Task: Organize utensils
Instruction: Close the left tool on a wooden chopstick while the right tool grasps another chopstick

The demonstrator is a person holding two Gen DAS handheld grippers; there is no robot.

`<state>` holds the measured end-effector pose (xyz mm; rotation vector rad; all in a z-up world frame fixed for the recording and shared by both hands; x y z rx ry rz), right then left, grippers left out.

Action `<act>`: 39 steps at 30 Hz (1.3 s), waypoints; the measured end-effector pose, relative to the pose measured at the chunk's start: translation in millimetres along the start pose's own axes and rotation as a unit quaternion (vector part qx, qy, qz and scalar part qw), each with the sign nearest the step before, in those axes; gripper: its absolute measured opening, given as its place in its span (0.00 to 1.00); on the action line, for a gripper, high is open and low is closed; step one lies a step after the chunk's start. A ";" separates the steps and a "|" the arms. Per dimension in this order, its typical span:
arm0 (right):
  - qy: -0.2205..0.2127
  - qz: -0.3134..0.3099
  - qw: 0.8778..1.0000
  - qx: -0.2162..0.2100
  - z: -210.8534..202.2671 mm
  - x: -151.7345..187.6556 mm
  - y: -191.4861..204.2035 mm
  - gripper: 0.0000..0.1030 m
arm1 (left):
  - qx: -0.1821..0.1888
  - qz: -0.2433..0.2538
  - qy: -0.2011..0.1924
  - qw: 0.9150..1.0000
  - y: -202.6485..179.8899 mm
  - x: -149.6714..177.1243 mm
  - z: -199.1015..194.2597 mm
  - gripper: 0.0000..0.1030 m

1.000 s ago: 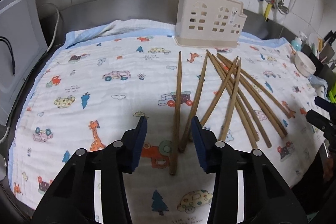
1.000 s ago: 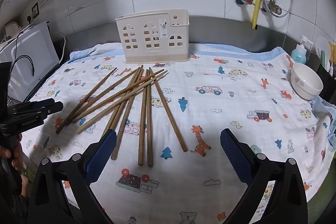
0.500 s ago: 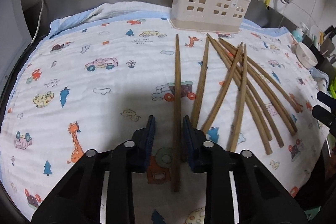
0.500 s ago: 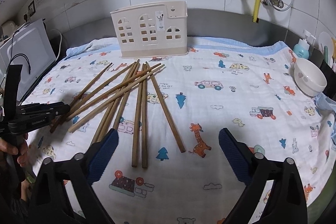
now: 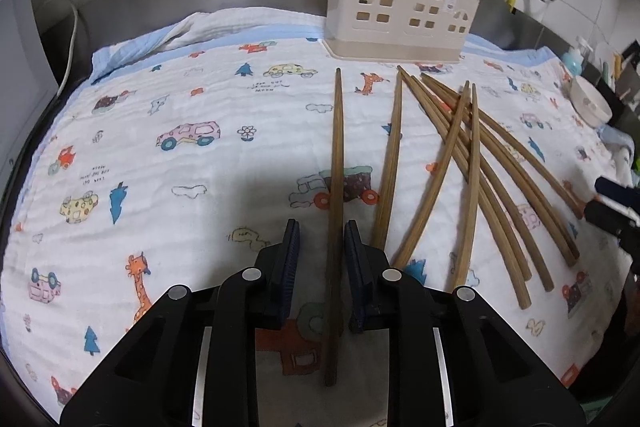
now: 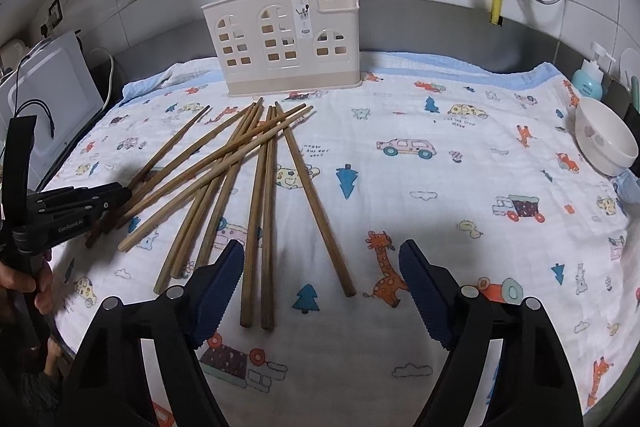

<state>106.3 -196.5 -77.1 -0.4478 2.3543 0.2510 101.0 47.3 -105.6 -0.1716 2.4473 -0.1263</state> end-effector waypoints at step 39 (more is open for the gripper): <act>0.028 -0.032 0.999 0.003 35.2 0.4 -2.6 0.42 | 0.011 0.008 -0.002 1.000 -3.9 -0.6 -8.0 0.05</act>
Point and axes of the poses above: each gripper's, at about its wrist camera, not at the fingertips, and z roughly the way its jaws point, y to its left, x to its underside, the point moved 5 cm from there along z, roughly the way its jaws point, and after that the axes turned 4 degrees about -z, right-handed, at the moved point
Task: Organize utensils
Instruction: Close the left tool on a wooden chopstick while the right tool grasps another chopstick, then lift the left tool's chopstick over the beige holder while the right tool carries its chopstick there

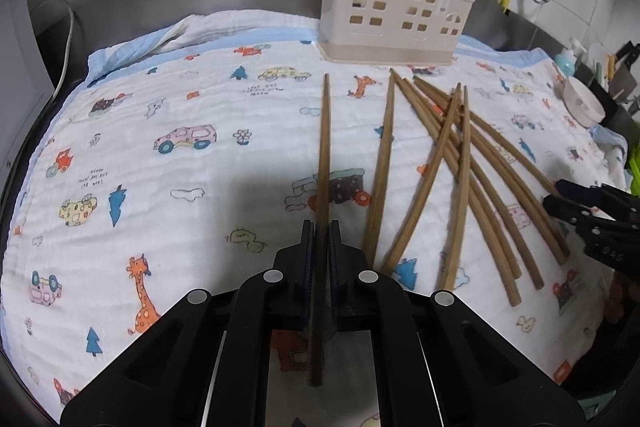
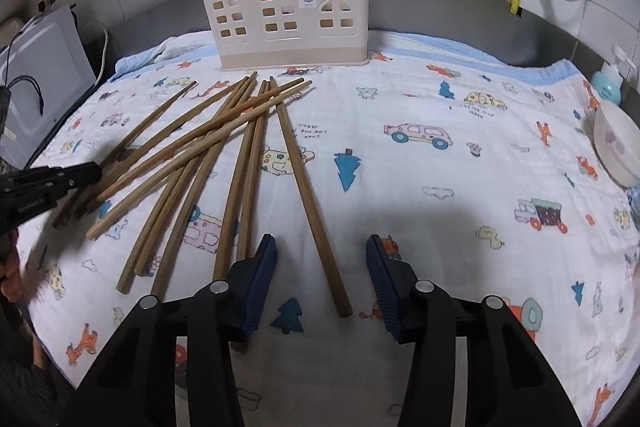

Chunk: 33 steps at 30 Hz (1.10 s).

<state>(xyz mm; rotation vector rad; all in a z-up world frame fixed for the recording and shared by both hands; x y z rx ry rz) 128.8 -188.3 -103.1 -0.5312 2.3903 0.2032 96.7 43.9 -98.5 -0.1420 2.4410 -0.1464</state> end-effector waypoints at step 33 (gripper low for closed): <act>-0.138 -0.022 0.990 -0.002 -112.9 -70.8 -13.2 0.06 | 0.038 -0.015 -0.088 0.995 -0.5 -35.7 -67.6 0.05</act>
Point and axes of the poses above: each gripper's, at about its wrist camera, not at the fingertips, and z roughly the way its jaws point, y to its left, x to its underside, the point moved 5 cm from there along z, roughly the way its jaws point, and after that the axes turned 4 degrees about -z, right-handed, at the moved point
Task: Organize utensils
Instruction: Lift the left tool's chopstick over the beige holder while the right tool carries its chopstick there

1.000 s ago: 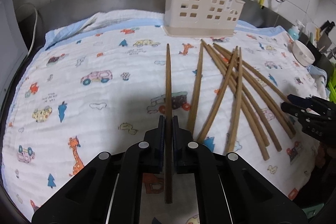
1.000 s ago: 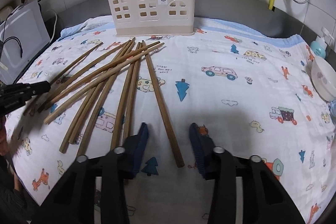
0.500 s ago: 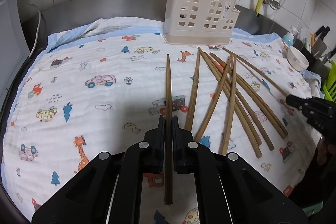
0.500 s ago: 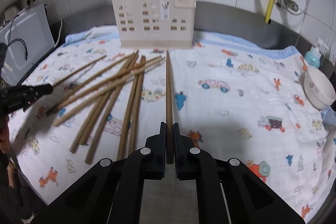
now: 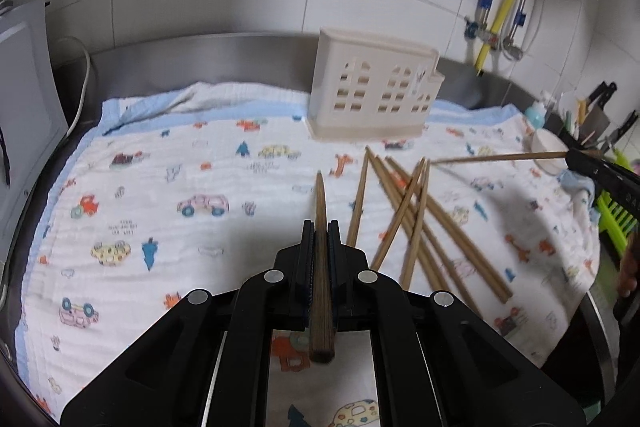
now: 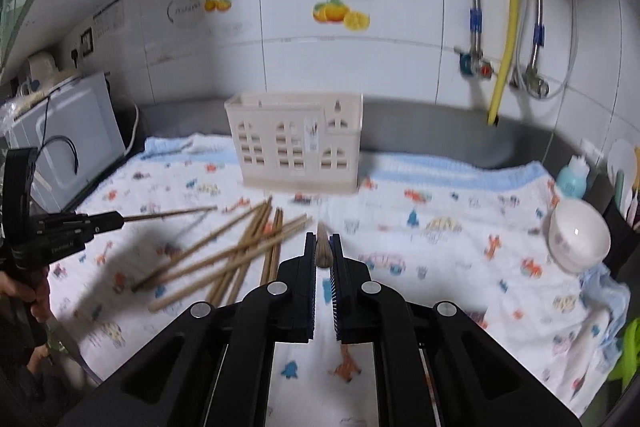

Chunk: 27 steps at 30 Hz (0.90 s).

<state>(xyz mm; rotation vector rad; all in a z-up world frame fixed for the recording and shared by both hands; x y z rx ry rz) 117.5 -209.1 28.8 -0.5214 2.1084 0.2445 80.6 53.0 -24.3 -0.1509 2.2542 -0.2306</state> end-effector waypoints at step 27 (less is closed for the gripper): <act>-0.040 -0.035 0.998 -0.026 -29.2 -104.2 -17.7 0.06 | 0.075 0.023 -0.044 0.996 -26.2 -69.7 -34.2 0.05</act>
Point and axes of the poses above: each gripper's, at about its wrist camera, not at the fingertips, and z roughly the way its jaws point, y to its left, x to its underside, the point moved 5 cm from there along z, roughly the way its jaws point, and after that the axes turned 4 degrees about -z, right-handed, at the moved point
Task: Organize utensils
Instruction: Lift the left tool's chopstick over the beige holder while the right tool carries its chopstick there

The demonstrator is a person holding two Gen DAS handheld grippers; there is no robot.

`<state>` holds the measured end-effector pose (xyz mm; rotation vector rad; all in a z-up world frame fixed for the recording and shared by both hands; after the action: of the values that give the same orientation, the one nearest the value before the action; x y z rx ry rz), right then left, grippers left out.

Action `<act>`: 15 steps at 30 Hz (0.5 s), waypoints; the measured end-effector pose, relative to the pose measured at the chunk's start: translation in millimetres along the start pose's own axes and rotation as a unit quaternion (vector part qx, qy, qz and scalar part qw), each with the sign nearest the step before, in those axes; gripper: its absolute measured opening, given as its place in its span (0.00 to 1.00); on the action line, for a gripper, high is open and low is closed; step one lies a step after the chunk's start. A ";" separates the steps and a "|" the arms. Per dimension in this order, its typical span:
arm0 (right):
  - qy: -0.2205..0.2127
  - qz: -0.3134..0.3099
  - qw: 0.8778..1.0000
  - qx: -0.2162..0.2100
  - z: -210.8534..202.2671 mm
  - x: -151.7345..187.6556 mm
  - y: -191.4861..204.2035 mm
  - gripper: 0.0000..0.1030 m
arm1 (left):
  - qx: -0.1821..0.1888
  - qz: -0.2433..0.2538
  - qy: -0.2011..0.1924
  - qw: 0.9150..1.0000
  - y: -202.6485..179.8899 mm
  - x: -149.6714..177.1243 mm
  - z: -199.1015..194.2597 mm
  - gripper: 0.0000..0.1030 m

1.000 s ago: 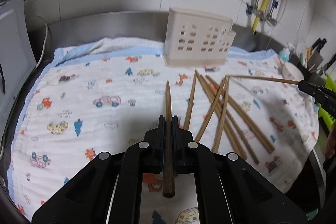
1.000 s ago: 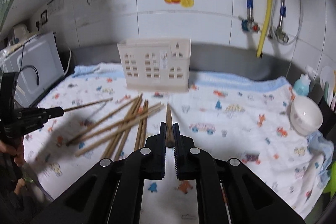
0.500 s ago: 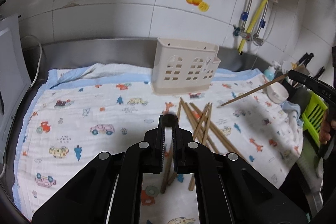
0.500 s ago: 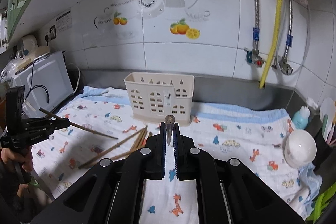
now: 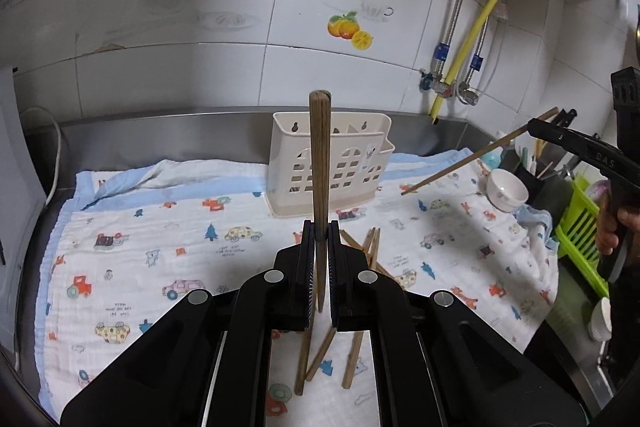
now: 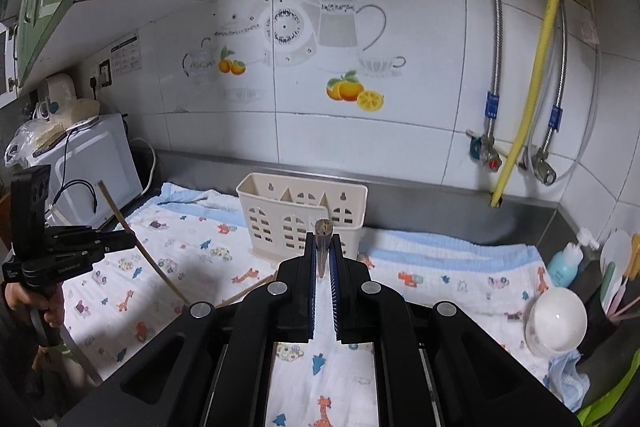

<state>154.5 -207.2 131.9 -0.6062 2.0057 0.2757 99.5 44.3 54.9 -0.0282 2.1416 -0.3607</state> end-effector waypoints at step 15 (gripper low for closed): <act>-0.028 -0.028 0.999 0.001 -10.0 -54.4 -7.4 0.06 | 0.013 0.024 -0.022 0.999 -14.3 -47.1 -5.1 0.05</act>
<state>172.1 -201.4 184.5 -0.6465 1.9325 0.2535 120.2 39.3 99.6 0.0310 2.0898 -0.3566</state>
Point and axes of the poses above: each gripper's, at about its wrist camera, not at the fingertips, and z roughly the way its jaws point, y to its left, x to its underside, the point moved 5 cm from there along z, roughly the way its jaws point, and after that the axes turned 4 degrees about -z, right-handed, at the moved point
